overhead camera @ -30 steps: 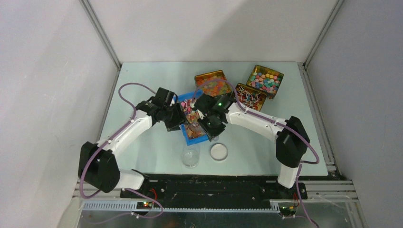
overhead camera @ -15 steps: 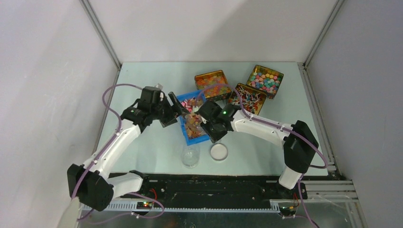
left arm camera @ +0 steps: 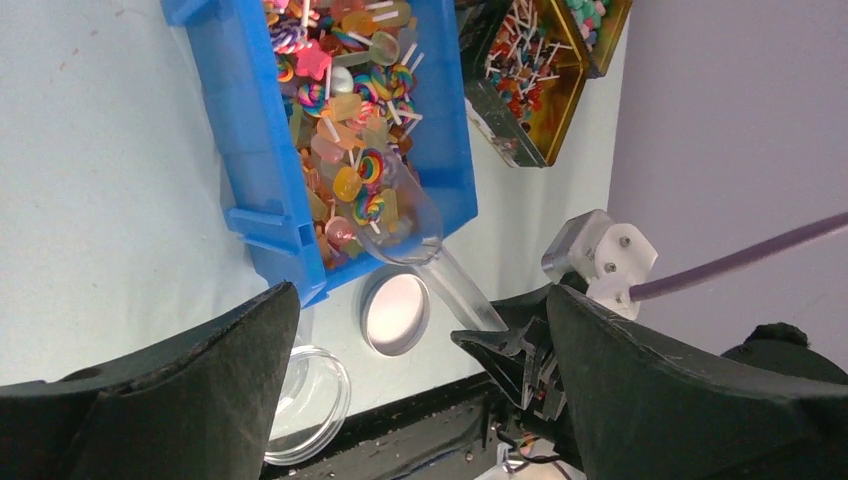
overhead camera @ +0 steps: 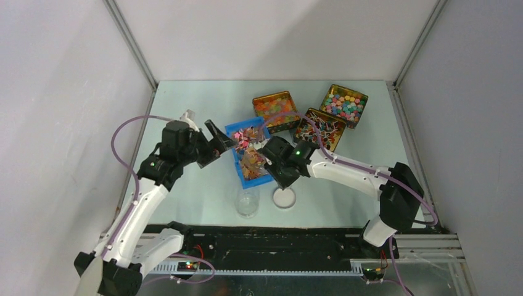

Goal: Pack the candies
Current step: Scoop the fake candies from the storage box.

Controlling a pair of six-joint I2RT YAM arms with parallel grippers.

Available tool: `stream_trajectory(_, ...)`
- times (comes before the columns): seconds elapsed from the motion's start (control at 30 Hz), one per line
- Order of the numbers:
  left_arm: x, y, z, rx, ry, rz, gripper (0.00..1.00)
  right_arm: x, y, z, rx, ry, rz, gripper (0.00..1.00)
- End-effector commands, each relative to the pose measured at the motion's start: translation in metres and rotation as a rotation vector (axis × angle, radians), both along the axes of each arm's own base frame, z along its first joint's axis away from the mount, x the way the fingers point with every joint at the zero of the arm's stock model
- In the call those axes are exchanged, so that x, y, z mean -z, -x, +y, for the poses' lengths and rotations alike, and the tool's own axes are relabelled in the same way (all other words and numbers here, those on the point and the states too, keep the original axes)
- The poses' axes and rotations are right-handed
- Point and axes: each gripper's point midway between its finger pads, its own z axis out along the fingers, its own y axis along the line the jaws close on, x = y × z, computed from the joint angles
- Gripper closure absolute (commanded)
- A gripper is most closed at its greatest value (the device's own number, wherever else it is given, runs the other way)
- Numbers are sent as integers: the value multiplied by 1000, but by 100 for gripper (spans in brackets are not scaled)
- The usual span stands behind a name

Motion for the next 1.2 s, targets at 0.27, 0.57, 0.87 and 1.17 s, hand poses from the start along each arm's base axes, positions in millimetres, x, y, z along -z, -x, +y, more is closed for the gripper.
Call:
stream_trajectory(0.27,-22,17,17,47,-90,-161,0,-28,5,-7,2,-76,-129,100)
stream_trajectory(0.57,-30,27,31,61,-180,-228,0,-43,13,-16,-13,-98,-175,100)
stream_trajectory(0.87,-22,31,28,95,-182,-215,0,-44,19,-21,-34,-82,-180,100)
stream_trajectory(1.17,10,43,18,150,-141,-119,0,-51,37,-28,-64,-78,-159,100)
